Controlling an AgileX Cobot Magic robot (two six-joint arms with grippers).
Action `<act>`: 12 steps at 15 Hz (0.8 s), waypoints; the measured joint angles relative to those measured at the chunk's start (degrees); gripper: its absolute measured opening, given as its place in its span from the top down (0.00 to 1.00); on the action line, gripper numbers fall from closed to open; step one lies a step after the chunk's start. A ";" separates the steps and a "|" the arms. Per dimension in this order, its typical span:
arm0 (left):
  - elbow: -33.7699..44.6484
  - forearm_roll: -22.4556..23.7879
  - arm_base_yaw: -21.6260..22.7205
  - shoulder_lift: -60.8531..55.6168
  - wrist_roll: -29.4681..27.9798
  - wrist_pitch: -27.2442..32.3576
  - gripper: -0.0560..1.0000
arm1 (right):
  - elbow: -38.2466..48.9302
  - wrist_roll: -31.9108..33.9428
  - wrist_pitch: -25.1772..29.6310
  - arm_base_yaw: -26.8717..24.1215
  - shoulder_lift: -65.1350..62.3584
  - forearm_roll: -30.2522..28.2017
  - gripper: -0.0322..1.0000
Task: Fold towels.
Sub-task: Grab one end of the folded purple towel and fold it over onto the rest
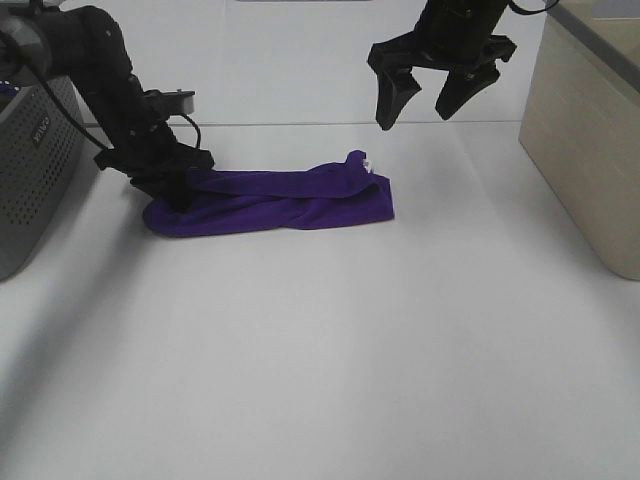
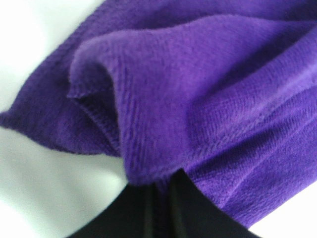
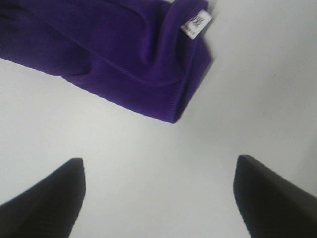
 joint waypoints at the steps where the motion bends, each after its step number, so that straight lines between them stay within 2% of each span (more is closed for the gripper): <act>1: -1.26 0.80 0.46 -0.57 0.00 0.23 0.95 | 0.00 0.00 0.00 0.00 -0.86 0.00 0.19; 3: -3.78 0.17 0.74 -2.41 0.40 0.40 0.95 | 0.00 0.00 0.06 0.00 -2.64 -0.17 0.19; 6: -5.67 -7.33 -1.60 -4.70 4.13 0.40 0.95 | 0.00 0.00 0.11 0.00 -6.25 -0.23 0.19; 9: -5.67 -7.56 -7.68 -3.38 5.61 0.23 0.95 | 0.00 0.00 0.11 0.00 -9.68 -0.23 0.19; 12: -5.67 -7.96 -13.58 -0.57 4.30 -4.35 0.95 | 0.00 0.11 0.17 0.00 -12.89 -0.23 0.19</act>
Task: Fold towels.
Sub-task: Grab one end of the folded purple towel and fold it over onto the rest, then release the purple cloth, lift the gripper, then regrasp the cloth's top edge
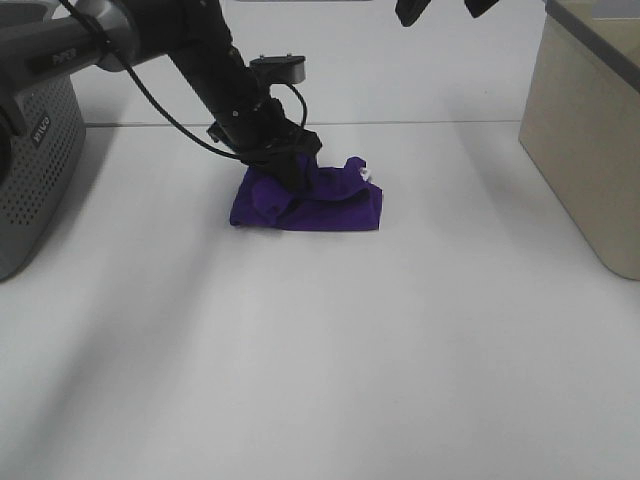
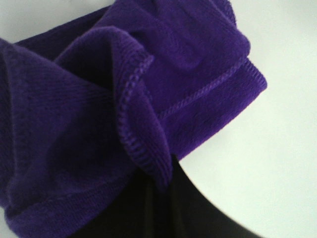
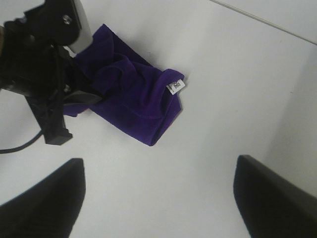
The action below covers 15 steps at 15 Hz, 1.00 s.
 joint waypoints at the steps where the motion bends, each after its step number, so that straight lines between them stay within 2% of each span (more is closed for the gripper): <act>1: 0.00 0.00 -1.03 0.34 -1.26 -2.18 0.95 | 0.00 0.57 0.00 0.00 -0.74 0.00 0.19; 3: 0.00 -0.97 -2.46 0.34 -2.64 -6.47 0.90 | 0.00 1.32 0.06 0.00 -1.43 0.00 0.19; 4: 0.00 -2.64 -2.98 0.34 -2.81 -7.73 0.83 | 0.00 1.38 0.06 0.00 -1.83 0.11 0.19; 5: 0.00 -4.58 -3.32 0.34 -2.86 -9.17 0.70 | 0.00 1.38 0.06 0.00 -2.01 0.80 0.19; 6: 0.00 -7.91 -3.55 0.34 -2.86 -11.46 0.54 | 0.00 1.38 0.06 0.00 -2.29 2.06 0.19; 7: 0.00 -9.51 -3.55 0.34 -2.86 -12.83 0.46 | 0.00 1.38 0.06 0.00 -2.29 2.69 0.19; 8: 0.00 -13.58 -3.67 0.34 -2.52 -14.84 0.36 | 0.00 1.43 0.06 0.00 -2.46 3.55 0.19; 10: 0.00 -20.68 -3.67 0.34 0.92 -16.10 0.30 | 0.00 1.43 0.06 0.00 -2.98 4.64 0.19; 15: -1.03 -24.64 -2.01 -2.52 6.76 -14.84 0.30 | 0.00 1.43 0.06 0.00 -3.27 4.76 0.19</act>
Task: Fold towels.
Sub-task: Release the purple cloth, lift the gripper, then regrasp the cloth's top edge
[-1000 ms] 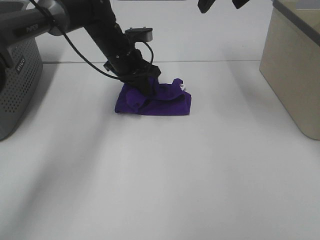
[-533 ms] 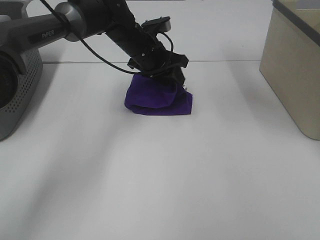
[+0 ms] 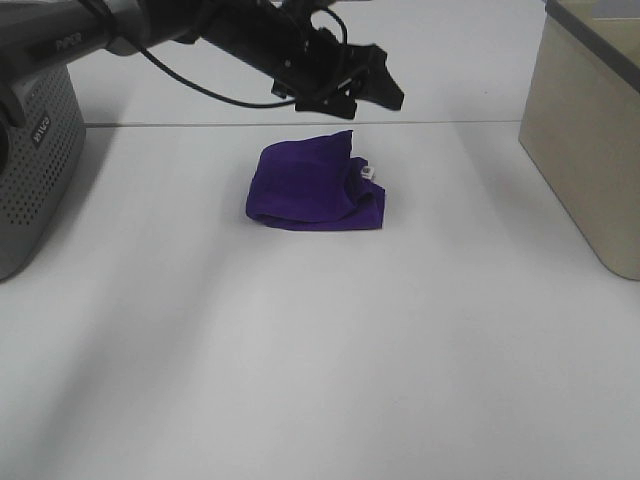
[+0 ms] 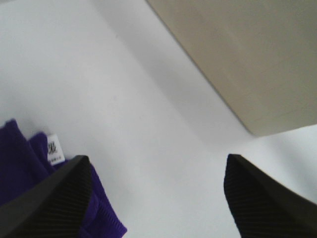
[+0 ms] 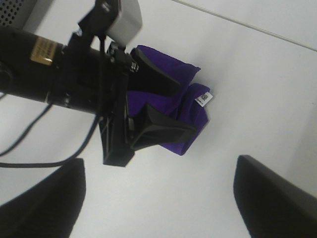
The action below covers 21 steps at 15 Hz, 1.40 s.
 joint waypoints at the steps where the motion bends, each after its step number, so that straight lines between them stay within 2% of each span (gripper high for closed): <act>1: -1.60 -2.29 0.69 -0.46 1.20 0.00 0.30 | 0.00 0.00 0.00 0.00 0.00 0.00 0.19; 3: -3.50 -3.50 1.89 -0.86 2.75 0.46 0.30 | 0.00 0.00 0.00 0.00 0.00 0.00 0.19; 4: -4.47 -2.18 2.58 -0.86 3.04 2.06 0.30 | 0.00 0.00 0.00 0.00 0.00 0.00 0.19; 8: -5.56 11.63 5.73 -0.92 -3.84 8.37 0.30 | 2.69 -0.52 -0.06 0.00 -0.06 0.00 0.19; 9: -5.56 12.89 5.73 -0.69 -4.53 9.28 0.30 | 3.61 -0.57 -0.06 0.00 -0.06 0.00 0.19; 11: -5.67 11.63 5.67 0.29 -4.70 9.40 0.30 | 4.30 -0.57 0.00 0.00 -0.06 0.00 0.19; 12: -5.67 9.34 4.93 3.50 -4.47 7.05 0.30 | 4.35 -0.57 0.00 0.00 -0.06 0.40 0.19; 14: -5.67 8.48 3.32 7.16 -3.78 2.81 0.30 | 4.35 -0.57 0.00 0.00 -0.06 0.92 0.19; 18: -5.67 3.55 0.86 11.86 -1.49 -4.98 0.30 | 4.35 -0.57 0.00 0.00 -0.06 1.20 0.19; 21: -5.67 -1.26 0.52 14.09 -1.03 -8.19 0.31 | 4.35 -0.57 0.00 0.00 -0.06 1.20 0.19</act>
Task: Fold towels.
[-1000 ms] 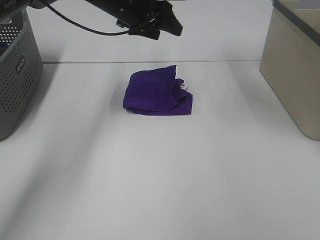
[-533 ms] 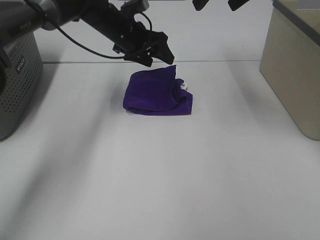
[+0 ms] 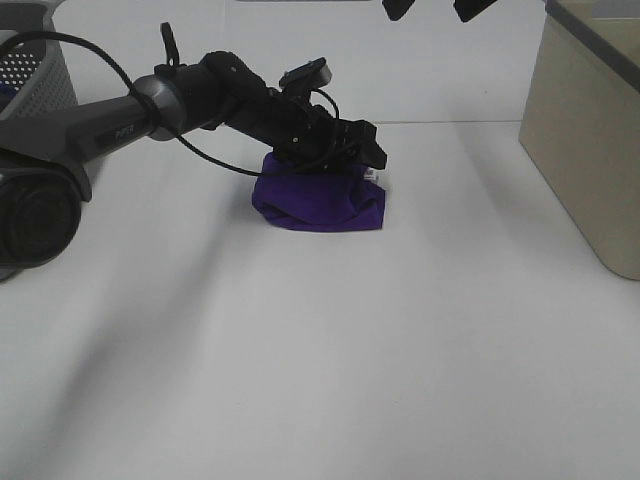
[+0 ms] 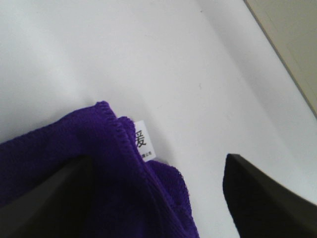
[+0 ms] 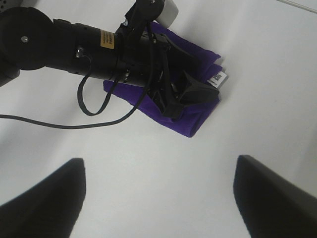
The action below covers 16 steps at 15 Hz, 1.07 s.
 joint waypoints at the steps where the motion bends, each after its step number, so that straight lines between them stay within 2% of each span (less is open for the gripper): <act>1: -0.63 -0.52 0.06 0.00 0.00 0.46 0.30 | 0.00 0.00 0.00 0.00 0.00 0.00 0.19; 3: -3.78 1.09 0.17 -0.69 0.63 3.27 0.31 | 0.00 0.00 0.00 0.00 0.00 0.00 0.19; 5: -7.79 7.16 0.34 -3.72 0.86 7.16 0.31 | 0.00 0.00 0.00 0.00 -0.11 0.00 0.19; 7: -10.94 17.76 1.55 -7.28 -2.18 12.66 0.31 | 0.17 0.00 0.00 0.00 -1.78 -0.92 0.19; 8: -11.12 20.40 1.89 -7.91 -3.50 14.15 0.31 | 0.17 0.00 0.00 0.00 -2.23 -1.78 0.19; 11: -11.57 39.30 4.87 -10.37 -15.99 25.44 0.31 | 0.17 0.86 0.00 -0.57 -4.58 -8.77 0.19; 12: -11.46 43.14 6.02 -10.77 -19.19 27.44 0.31 | 0.17 1.60 0.00 -2.01 -4.98 -9.34 0.20; 13: -11.40 44.40 7.45 -11.34 -21.60 27.96 0.31 | 0.17 1.89 0.06 -4.35 -5.56 -8.88 0.20; 14: -11.40 42.11 10.43 -13.01 -22.40 28.13 0.31 | 0.17 1.95 0.06 -10.94 -6.93 -7.10 0.21; 16: -11.40 39.25 12.66 -14.15 -22.35 28.13 0.31 | 0.52 2.06 0.00 -15.13 -8.25 -6.99 0.21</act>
